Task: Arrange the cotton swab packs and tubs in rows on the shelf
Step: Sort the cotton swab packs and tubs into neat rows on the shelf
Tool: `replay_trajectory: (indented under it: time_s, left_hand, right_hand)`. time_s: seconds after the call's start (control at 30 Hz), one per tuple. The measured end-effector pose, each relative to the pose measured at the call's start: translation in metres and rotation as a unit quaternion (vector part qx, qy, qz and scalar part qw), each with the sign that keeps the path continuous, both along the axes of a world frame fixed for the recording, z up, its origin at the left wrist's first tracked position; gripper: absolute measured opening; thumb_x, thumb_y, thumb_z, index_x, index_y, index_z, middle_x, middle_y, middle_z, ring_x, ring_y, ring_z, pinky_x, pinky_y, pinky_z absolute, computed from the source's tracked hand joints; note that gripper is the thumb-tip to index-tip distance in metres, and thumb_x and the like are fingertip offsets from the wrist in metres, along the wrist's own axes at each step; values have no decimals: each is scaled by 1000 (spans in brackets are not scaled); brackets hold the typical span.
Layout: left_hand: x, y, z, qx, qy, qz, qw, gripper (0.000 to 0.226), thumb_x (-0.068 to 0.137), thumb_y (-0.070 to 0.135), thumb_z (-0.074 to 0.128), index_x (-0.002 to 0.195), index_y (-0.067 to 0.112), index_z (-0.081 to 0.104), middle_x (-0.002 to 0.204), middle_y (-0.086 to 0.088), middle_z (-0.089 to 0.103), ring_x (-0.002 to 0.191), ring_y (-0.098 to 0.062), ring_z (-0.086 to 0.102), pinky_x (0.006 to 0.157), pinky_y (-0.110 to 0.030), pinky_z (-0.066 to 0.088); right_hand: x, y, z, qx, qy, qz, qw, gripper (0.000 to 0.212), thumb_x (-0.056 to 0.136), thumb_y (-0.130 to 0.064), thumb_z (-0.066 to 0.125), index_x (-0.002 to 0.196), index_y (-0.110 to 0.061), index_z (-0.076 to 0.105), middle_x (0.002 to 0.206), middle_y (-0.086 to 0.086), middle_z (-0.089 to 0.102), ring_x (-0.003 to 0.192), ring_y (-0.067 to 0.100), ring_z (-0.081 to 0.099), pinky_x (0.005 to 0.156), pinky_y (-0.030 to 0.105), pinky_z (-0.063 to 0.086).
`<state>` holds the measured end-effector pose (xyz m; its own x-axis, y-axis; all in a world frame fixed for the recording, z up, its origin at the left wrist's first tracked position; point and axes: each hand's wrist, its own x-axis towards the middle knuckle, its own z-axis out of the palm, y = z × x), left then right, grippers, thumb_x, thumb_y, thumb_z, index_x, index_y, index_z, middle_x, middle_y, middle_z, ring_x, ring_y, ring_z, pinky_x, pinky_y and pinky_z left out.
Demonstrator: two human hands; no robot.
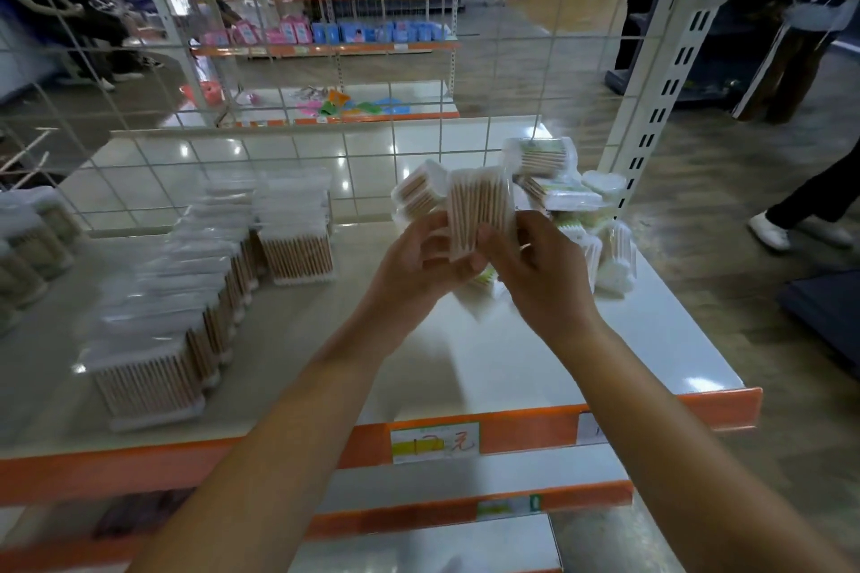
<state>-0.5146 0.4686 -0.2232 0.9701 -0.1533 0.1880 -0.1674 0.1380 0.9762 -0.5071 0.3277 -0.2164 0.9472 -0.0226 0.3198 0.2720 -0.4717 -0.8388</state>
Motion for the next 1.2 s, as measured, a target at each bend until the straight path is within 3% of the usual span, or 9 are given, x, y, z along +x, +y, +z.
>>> replay_trajectory:
  time_s: [0.17,0.33,0.53,0.63,0.7,0.8,0.97,1.1,1.2]
  left_hand:
    - [-7,3,-3,-9,2,0,1000,54,53,29,76,104,25,59,100,-5,65,88,-11,65,74,-22,51]
    - [-11,9,-4,-3,-5,14,1000,54,56,27,77,107,24,60,104,-9,64,95,-19,64,82,-29,53]
    - [-5,26,4,-1,-28,80,996,44,62,8,70,102,22,59,92,-1,67,77,-10,62,72,-24,52]
    - [-4,36,11,-1,-33,66,997,48,62,5,70,105,21,58,82,2,71,72,-10,62,67,-24,53]
    - [-5,40,15,12,-40,48,998,54,61,3,72,109,24,56,83,3,71,73,-9,62,66,-23,51]
    - [-5,43,19,17,-34,48,998,68,56,2,79,115,24,53,92,-1,68,77,-13,62,69,-25,52]
    - [-6,32,20,-27,-21,104,994,56,62,6,71,113,18,53,95,-5,64,76,-12,61,67,-21,51]
    - [-6,29,13,-57,-20,114,992,44,67,10,72,108,19,58,96,-6,66,90,-16,63,74,-25,52]
    - [-5,31,11,-61,-27,105,992,43,70,8,72,110,17,59,101,-9,66,95,-20,63,76,-27,51]
  right_hand:
    - [-4,-2,-11,33,21,22,999,25,84,-38,62,91,-14,62,78,-4,68,74,14,65,68,37,53]
    - [-3,-2,-11,71,34,74,994,30,83,-35,66,100,-10,64,88,1,70,82,15,67,74,33,52]
    - [-8,-2,0,175,57,88,979,48,82,-29,64,123,-28,40,106,-1,60,89,8,60,74,21,49]
    - [-8,-1,3,236,101,126,958,67,73,-37,63,133,-25,36,112,2,59,92,10,60,71,20,46]
    - [-9,0,0,255,131,176,942,69,67,-31,70,129,-19,43,108,4,61,90,12,60,69,19,46]
    - [-11,3,-7,238,146,230,932,45,66,-19,74,109,-13,58,92,3,63,82,12,59,68,20,46]
    - [-9,8,-11,209,151,203,945,25,64,-21,73,87,-16,66,69,-9,64,68,6,57,60,16,44]
    - [-13,15,-14,221,140,188,947,16,77,-9,71,85,-23,68,67,-12,64,66,4,56,61,17,44]
    - [-15,23,-18,224,127,157,954,24,75,-11,74,92,-25,64,82,-3,66,77,13,60,69,27,51]
